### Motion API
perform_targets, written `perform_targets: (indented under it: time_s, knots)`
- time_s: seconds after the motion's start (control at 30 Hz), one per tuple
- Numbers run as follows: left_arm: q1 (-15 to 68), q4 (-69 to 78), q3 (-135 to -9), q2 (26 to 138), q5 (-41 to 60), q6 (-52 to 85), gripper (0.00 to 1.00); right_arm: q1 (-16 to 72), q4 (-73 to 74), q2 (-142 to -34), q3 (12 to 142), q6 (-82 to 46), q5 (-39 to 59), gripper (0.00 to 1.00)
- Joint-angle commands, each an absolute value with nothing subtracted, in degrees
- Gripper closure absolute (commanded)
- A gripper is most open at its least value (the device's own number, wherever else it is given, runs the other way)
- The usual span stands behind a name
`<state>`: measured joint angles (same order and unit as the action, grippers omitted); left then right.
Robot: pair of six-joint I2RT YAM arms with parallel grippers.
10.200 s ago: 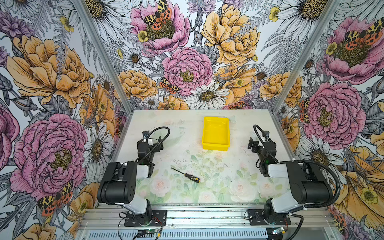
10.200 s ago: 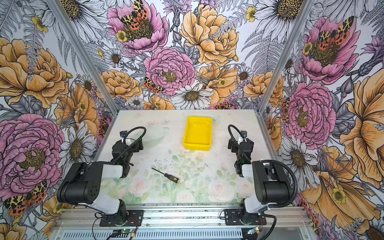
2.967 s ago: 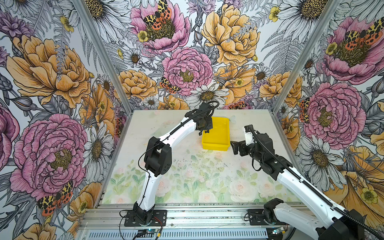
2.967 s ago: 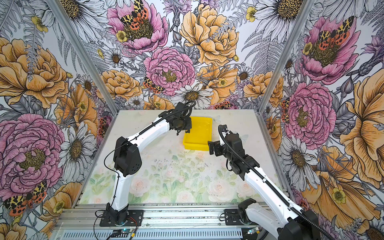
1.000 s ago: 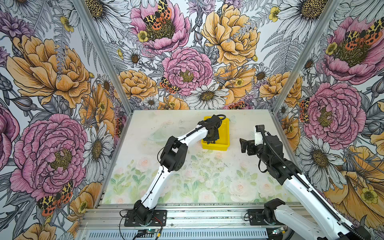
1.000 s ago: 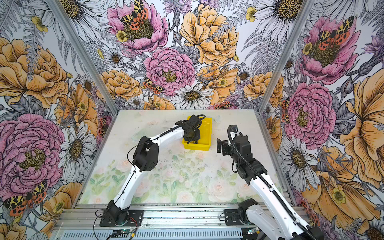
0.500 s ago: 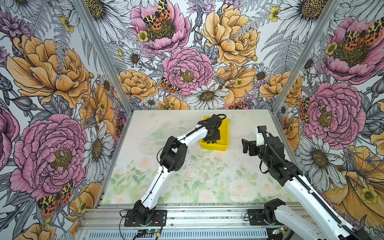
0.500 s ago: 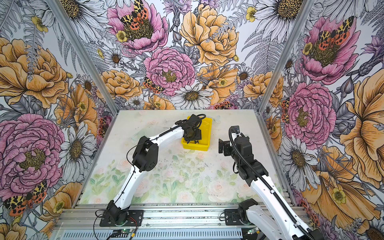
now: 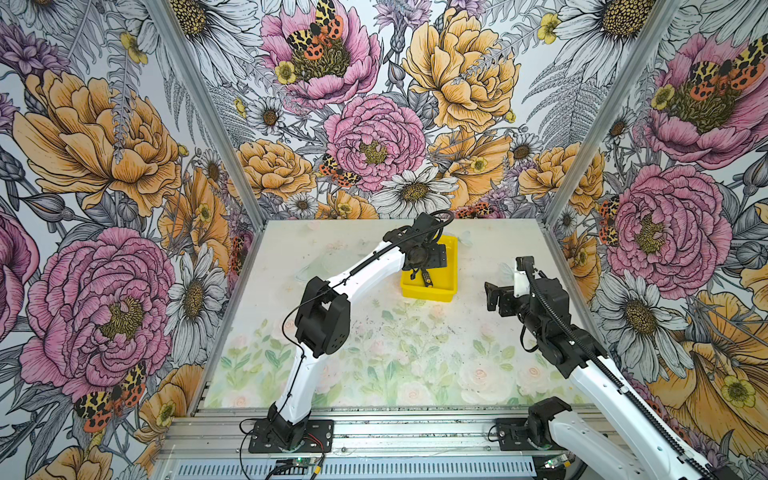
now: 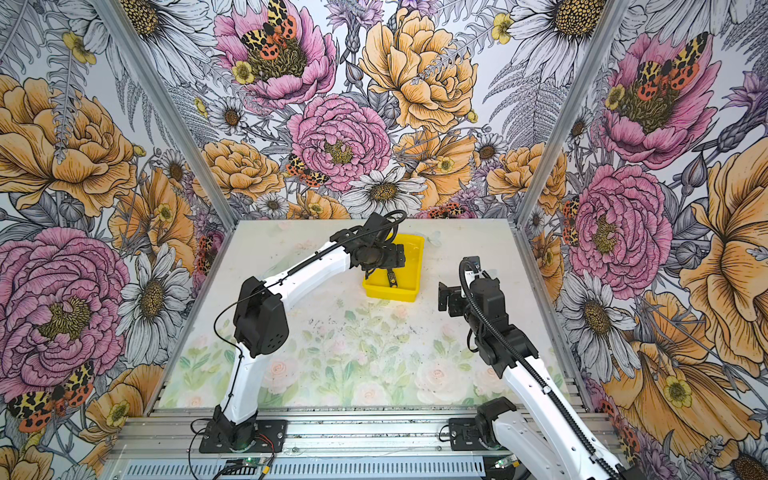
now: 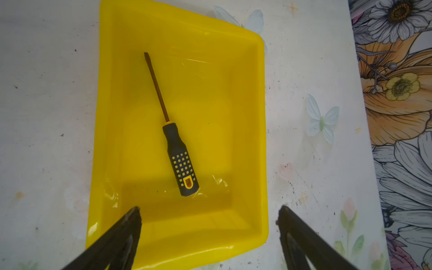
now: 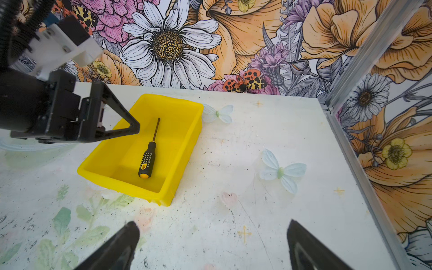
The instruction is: Put the screwdriver in the bin
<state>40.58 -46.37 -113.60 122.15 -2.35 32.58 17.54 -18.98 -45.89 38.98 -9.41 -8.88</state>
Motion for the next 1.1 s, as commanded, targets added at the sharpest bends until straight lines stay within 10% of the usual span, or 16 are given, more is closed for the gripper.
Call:
perform_targets:
  time_s: [0.0,0.53,1.07]
  knots:
    - [40.6,-46.5,-106.8,115.6,-6.9,28.9,0.04,17.0,-19.1,-43.6,38.2,-9.7,-10.0,0.01]
    - [34.6,-24.0,-54.4,67.2,-33.8,17.2,0.01,16.4,-19.5,-41.9,35.6,-14.9,-14.4,0.01]
    - [12.7,-3.4,-21.6,40.0,-16.1,-4.3,0.01,15.2,-19.4,-36.9,26.6,-8.4,-24.5,0.01]
